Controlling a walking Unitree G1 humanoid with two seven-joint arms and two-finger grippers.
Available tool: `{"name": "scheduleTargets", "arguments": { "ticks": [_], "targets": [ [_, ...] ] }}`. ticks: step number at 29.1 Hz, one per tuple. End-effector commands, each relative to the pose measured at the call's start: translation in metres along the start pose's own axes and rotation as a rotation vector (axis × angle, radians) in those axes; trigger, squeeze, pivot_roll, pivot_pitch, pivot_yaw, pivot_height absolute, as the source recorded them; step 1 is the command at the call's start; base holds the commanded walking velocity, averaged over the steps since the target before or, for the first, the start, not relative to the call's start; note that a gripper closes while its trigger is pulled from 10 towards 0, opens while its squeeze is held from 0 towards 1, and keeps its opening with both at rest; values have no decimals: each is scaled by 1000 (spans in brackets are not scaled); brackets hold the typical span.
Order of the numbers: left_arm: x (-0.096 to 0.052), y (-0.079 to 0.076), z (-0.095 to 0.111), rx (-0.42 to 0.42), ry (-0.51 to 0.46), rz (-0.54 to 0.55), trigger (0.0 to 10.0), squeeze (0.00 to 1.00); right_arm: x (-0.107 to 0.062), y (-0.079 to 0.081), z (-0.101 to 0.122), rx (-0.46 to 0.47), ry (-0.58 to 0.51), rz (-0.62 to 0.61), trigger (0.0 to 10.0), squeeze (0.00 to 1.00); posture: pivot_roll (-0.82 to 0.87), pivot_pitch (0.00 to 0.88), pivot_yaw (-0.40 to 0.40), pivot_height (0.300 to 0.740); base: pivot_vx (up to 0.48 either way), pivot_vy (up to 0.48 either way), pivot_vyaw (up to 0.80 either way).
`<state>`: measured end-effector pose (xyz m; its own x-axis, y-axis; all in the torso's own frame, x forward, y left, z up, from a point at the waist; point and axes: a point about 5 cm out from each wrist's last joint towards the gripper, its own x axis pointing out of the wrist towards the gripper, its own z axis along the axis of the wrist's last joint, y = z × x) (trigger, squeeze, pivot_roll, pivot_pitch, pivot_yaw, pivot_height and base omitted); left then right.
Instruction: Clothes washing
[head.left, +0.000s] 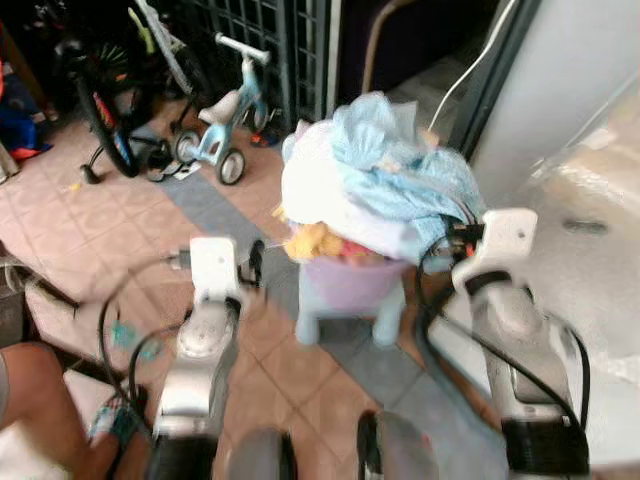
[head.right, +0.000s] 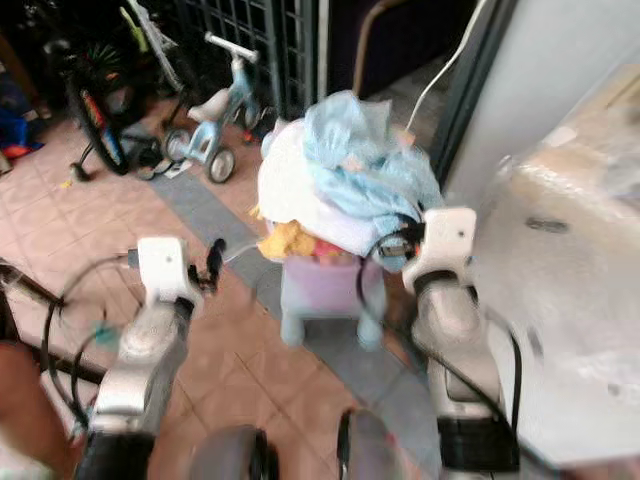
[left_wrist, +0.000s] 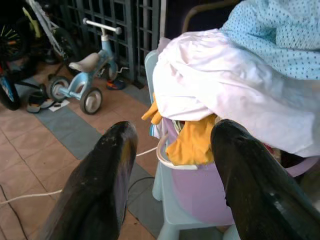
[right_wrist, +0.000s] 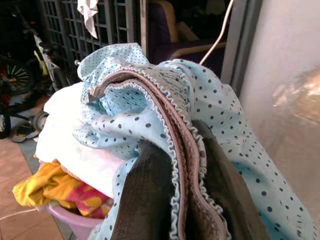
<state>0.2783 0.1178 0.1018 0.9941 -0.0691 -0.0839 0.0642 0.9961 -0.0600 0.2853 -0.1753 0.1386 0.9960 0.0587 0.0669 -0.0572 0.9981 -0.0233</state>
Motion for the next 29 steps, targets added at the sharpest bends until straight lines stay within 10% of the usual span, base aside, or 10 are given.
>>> {"name": "scheduleTargets", "arguments": {
  "ticks": [1,29],
  "targets": [
    [-1,1,2,-15,-14,8,10000,0,3,1,9,-8,-40,-3,10000,0,-51,92,49,740,0,0,-800],
    [-3,-5,2,-52,-23,-79,10000,0,12,-9,18,-81,-102,-105,10000,0,-62,54,59,740,40,0,-800]
  ]
}}
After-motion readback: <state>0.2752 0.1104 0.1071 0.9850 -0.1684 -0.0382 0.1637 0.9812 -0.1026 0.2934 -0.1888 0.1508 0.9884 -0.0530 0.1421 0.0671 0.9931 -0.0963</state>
